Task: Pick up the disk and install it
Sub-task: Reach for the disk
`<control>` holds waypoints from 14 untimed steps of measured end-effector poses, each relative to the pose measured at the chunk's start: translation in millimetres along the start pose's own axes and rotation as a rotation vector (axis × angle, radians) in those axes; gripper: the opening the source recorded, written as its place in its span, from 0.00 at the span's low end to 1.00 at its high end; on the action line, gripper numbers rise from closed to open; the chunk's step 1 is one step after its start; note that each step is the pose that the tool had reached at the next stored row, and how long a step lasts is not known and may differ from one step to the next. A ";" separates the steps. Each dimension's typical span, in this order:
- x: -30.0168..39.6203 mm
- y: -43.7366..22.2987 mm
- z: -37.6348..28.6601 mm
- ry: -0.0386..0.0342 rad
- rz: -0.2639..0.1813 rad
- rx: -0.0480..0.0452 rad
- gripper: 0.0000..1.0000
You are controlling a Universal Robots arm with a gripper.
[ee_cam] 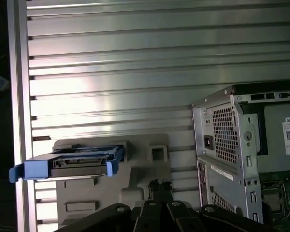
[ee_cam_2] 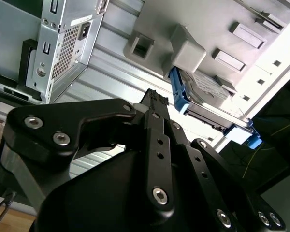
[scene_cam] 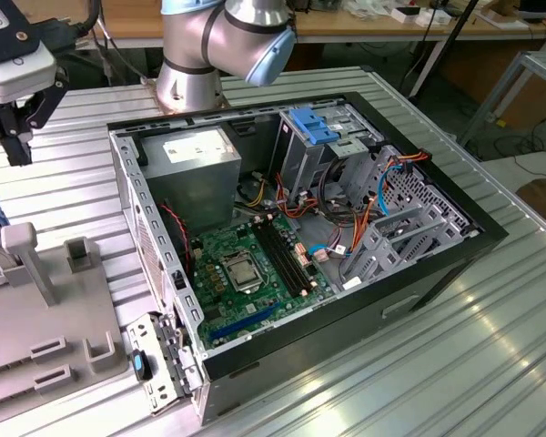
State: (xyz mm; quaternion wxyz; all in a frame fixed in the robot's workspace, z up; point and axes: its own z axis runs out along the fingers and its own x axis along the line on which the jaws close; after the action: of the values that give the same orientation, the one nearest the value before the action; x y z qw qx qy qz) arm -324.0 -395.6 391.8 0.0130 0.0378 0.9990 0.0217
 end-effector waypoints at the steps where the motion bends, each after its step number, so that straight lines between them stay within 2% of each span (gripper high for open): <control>1: 2.8 -0.2 0.0 0.0000 0.000 0.0000 0.11; 14: 26.4 -2.0 -0.5 -0.0001 0.000 0.0000 0.11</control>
State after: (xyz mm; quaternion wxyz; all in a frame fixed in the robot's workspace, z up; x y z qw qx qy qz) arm -350.5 -395.6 391.5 0.0131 0.0379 0.9990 0.0217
